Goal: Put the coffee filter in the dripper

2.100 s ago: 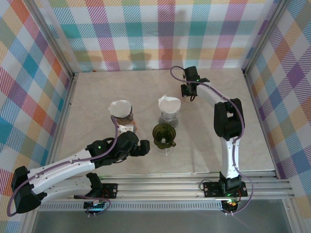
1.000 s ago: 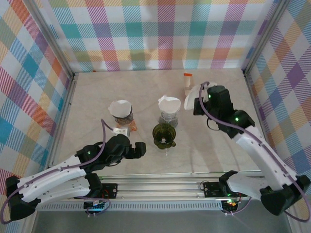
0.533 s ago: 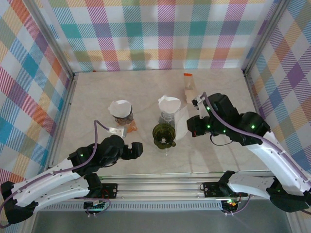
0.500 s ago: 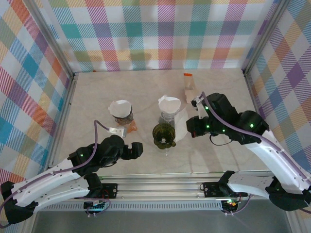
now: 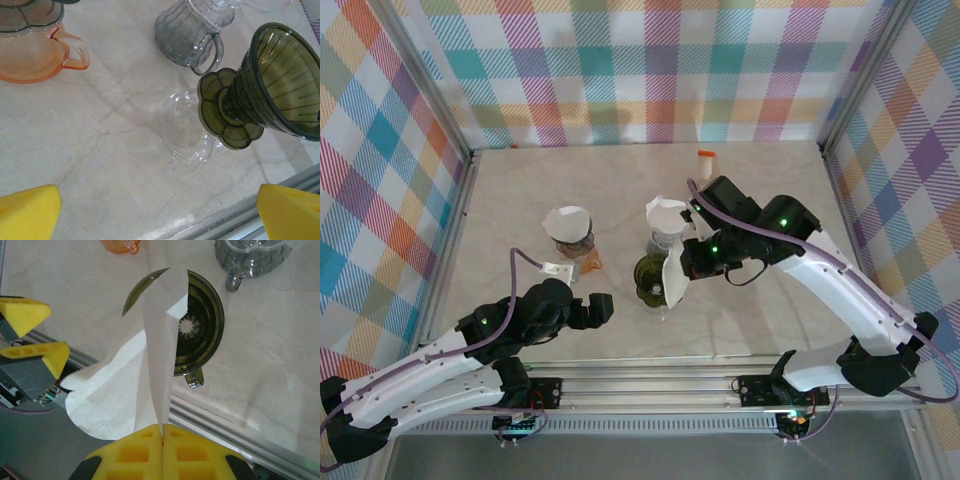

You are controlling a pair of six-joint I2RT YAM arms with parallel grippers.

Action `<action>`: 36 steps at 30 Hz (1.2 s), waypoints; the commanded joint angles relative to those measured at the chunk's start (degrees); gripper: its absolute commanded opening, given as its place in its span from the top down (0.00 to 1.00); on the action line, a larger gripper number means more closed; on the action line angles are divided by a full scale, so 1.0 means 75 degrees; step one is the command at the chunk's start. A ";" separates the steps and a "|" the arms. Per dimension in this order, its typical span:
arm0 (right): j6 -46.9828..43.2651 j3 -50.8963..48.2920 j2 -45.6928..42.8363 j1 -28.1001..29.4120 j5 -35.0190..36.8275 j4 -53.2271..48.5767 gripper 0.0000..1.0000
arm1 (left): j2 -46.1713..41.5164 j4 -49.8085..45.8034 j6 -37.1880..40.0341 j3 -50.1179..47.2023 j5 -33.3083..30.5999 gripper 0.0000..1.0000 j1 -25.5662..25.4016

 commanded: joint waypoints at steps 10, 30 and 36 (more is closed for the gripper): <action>0.0215 0.0581 0.1377 -0.0431 -0.0261 -0.0822 1.00 | -0.0162 0.0384 0.0317 0.0008 0.0203 0.00 0.0101; 0.0310 0.0314 0.2195 -0.0431 0.0418 -0.0126 1.00 | 0.1434 0.3467 0.0891 0.0743 0.2278 0.08 0.1097; 0.0274 0.0296 0.2311 -0.0442 0.0401 0.0014 1.00 | 0.1877 0.4235 0.0815 0.0742 0.2906 0.08 0.1217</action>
